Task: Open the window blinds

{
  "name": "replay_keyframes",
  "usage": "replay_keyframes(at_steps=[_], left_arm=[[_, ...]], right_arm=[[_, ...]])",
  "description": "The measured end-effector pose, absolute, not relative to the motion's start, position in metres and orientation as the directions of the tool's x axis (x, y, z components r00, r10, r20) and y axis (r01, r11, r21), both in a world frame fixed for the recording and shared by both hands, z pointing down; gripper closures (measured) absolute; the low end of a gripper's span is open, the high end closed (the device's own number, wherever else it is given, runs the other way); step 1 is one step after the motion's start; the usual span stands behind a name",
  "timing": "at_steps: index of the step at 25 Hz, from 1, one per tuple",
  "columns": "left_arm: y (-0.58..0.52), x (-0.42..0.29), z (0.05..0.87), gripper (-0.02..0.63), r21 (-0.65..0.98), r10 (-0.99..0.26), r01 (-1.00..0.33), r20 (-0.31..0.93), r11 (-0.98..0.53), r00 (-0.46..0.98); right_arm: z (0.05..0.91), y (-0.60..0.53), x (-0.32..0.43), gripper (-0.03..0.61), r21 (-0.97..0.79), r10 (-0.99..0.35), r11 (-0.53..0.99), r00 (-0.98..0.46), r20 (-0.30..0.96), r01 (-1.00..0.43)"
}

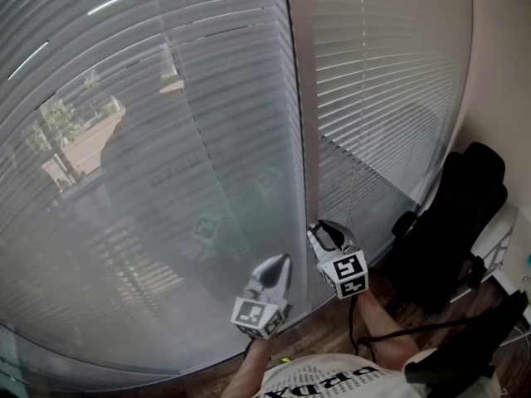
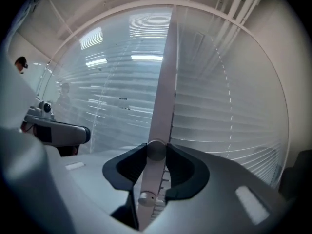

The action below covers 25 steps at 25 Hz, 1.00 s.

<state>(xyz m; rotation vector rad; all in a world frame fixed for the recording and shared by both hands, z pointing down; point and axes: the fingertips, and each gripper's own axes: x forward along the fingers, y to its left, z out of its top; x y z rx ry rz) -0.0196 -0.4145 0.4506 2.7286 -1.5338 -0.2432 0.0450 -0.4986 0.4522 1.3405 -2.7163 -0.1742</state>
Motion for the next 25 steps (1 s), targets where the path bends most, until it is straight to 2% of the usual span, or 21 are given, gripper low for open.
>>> replay_keyframes(at_steps=[10,15,19,25], left_arm=[[-0.412,-0.018,0.452,0.62,0.076,-0.845,-0.846,-0.146,-0.528,0.514],[-0.41,-0.02,0.448,0.62,0.075,-0.854,-0.855,-0.14,-0.513,0.5],[-0.407,-0.019,0.454,0.62,0.076,-0.845,-0.846,-0.15,-0.528,0.514],[-0.407,-0.021,0.454,0.62,0.081,-0.851,-0.853,-0.156,-0.516,0.501]], right_arm=[[0.452,-0.501,0.046,0.446,0.0,-0.787,0.616,-0.615,0.05,-0.788],[0.452,-0.501,0.046,0.445,-0.005,-0.787,0.616,-0.616,0.042,-0.788],[0.448,-0.494,0.045,0.443,0.201,-0.782,0.62,-0.618,0.082,-0.759],[0.441,-0.486,0.037,0.436,0.583,-0.805,0.531,-0.582,0.119,-0.615]])
